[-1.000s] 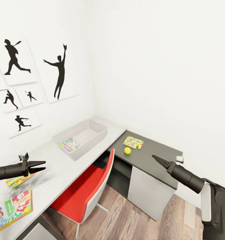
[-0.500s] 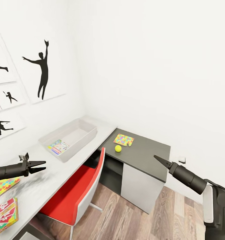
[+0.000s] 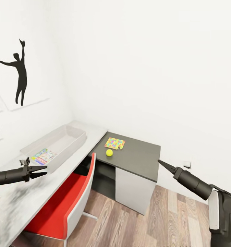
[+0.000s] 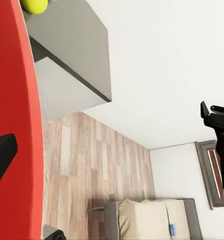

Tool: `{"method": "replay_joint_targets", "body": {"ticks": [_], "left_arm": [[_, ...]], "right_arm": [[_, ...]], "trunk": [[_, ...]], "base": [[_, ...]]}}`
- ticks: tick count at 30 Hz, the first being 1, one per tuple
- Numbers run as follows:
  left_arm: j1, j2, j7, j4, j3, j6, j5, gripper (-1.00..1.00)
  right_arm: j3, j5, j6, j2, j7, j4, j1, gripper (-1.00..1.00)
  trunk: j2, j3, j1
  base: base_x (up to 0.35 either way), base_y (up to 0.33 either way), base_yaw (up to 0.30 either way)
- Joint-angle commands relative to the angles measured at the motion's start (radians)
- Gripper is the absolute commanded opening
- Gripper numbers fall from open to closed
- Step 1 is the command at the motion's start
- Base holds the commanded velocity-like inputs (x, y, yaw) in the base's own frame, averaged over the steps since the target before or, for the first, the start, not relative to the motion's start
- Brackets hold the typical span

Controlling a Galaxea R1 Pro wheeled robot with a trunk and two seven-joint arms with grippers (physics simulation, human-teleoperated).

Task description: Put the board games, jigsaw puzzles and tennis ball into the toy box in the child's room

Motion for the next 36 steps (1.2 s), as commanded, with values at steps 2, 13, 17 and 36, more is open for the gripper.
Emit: {"method": "replay_joint_targets", "body": {"ticks": [2,13,17,36], "left_arm": [[0.000,0.001,-0.004,0.000,0.000,0.010,0.000,1.00],[0.000,0.001,-0.004,0.000,0.000,0.009,-0.001,1.00],[0.000,0.001,-0.004,0.001,0.000,0.010,-0.001,1.00],[0.000,-0.008,-0.004,0.000,-0.003,0.009,0.001,1.00]], "right_arm": [[-0.001,0.000,0.004,0.002,0.003,0.000,0.002,1.00],[-0.001,0.000,0.000,0.001,0.003,0.000,0.009,1.00],[-0.005,0.000,-0.018,0.000,0.005,0.000,0.009,1.00],[-0.088,-0.002,-0.026,0.000,-0.001,0.001,0.010,1.00]], "trunk": [[-0.002,0.000,0.001],[-0.002,0.013,0.001],[-0.002,0.018,0.001],[-0.002,0.042,0.001]], "base": [[0.000,0.000,-0.246],[0.000,0.000,-0.224],[0.000,0.000,-0.219],[0.000,0.000,-0.217]]}}
